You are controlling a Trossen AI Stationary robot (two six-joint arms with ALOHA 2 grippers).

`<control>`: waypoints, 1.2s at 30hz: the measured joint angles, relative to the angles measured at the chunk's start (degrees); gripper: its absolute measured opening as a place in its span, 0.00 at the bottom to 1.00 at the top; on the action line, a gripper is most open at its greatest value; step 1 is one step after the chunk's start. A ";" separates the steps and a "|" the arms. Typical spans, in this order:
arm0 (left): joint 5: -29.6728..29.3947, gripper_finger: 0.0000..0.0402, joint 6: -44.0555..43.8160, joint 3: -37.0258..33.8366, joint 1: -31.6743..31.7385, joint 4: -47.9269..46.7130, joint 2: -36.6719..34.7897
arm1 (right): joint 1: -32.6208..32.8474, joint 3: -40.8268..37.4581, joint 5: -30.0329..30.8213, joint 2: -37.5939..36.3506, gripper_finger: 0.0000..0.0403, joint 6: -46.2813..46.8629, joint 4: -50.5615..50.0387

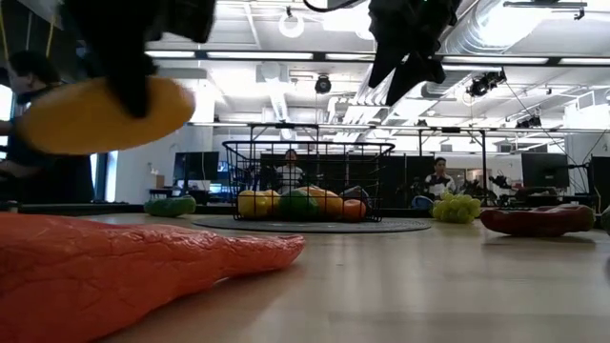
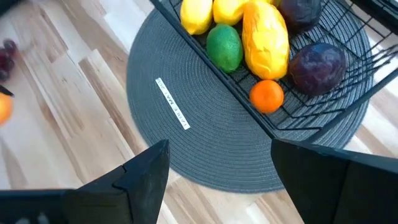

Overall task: Build produce basket
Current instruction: Put the left yellow mango into the basket

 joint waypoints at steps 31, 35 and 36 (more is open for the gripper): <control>-1.52 0.58 52.16 -0.02 36.65 11.74 -13.88 | 0.02 0.00 7.53 -2.15 0.65 19.33 -0.54; 2.85 0.58 55.26 -0.02 40.55 17.42 -13.84 | 0.02 0.00 9.87 -2.15 0.65 21.51 -0.84; 3.92 0.58 55.83 -0.02 41.40 19.33 -13.84 | 0.02 0.00 10.53 -2.15 0.65 21.94 -0.89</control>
